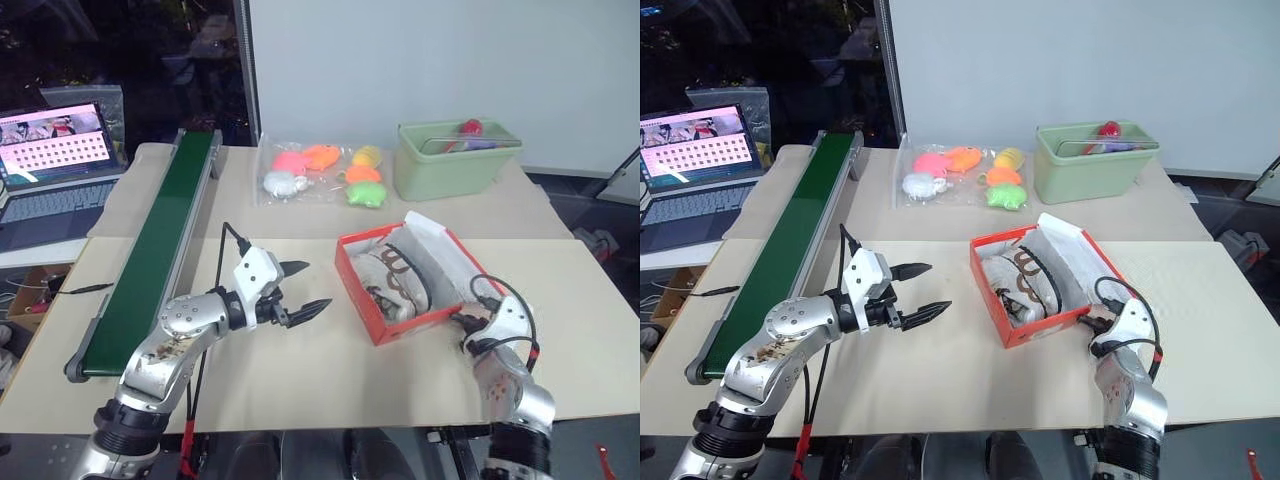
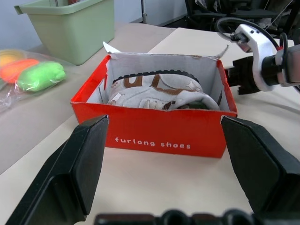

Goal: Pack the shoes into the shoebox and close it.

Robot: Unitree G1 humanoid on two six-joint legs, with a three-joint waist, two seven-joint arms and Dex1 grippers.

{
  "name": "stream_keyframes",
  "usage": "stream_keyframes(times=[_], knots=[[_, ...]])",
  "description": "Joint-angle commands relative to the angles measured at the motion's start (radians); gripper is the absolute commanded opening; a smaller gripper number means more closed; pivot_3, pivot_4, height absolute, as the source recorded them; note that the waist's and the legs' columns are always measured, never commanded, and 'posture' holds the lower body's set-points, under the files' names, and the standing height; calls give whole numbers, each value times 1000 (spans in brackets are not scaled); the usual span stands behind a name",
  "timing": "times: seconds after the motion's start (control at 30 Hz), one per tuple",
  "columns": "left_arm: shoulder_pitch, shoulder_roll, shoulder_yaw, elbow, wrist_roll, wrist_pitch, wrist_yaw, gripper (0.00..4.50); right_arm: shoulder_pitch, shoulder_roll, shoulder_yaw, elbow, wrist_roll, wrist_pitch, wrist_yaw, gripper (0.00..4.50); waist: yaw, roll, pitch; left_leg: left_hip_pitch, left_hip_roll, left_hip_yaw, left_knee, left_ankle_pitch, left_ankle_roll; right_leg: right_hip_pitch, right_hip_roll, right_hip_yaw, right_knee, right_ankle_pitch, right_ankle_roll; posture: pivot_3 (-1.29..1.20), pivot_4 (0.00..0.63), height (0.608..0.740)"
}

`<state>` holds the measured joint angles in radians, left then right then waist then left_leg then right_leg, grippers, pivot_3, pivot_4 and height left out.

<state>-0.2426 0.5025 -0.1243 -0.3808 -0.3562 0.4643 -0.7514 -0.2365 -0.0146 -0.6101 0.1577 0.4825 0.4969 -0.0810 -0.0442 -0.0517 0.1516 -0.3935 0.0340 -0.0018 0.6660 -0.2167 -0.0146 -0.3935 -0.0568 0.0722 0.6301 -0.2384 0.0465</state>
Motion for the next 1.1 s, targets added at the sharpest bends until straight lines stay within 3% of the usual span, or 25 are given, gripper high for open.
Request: stream_keyframes(times=[0.03,0.2,0.33,0.53,0.6,0.73,0.9,1.1], knots=[[-21,1,17,-42,-9,3,12,4125,-61,42,-143,80,252,-29,63,76,-2,0,0,1,0,0,-1,0,0,1,0,0,-1,0,0,0,150,729],[-18,2,22,-49,-5,6,29,4125,-99,25,-205,17,562,37,334,76,-25,8,5,4,1,1,-6,0,0,1,0,0,-2,0,-1,0,150,729],[-19,5,25,-53,-6,9,38,4125,-49,-48,-92,-83,557,74,495,76,-24,29,11,-1,0,1,-10,0,0,-7,1,2,2,-2,-2,0,150,729],[-20,9,28,-52,-2,11,43,4125,29,-118,24,-257,577,99,589,76,-19,31,11,-16,-2,0,-10,-2,3,-22,0,1,4,0,-6,0,150,729],[-18,9,29,-53,-3,15,45,4125,66,-164,106,-409,568,117,638,76,-16,32,11,-21,-2,0,-9,-2,3,-27,0,1,6,0,-6,0,150,729],[-16,15,27,-51,0,18,45,4125,152,-321,286,-613,524,178,748,76,-13,31,12,-21,-3,0,-6,-2,3,-28,-1,2,11,0,-5,0,150,729],[-28,16,28,-41,-3,18,41,4125,182,-675,593,-712,219,210,843,76,0,29,12,-20,-4,0,-6,-2,3,-27,-1,1,10,-5,2,0,150,729],[-24,15,21,-50,-1,19,45,4125,-29,-563,702,-491,-31,150,621,76,0,26,13,-20,-4,1,-5,-1,2,-28,0,3,10,-5,2,0,150,729]])
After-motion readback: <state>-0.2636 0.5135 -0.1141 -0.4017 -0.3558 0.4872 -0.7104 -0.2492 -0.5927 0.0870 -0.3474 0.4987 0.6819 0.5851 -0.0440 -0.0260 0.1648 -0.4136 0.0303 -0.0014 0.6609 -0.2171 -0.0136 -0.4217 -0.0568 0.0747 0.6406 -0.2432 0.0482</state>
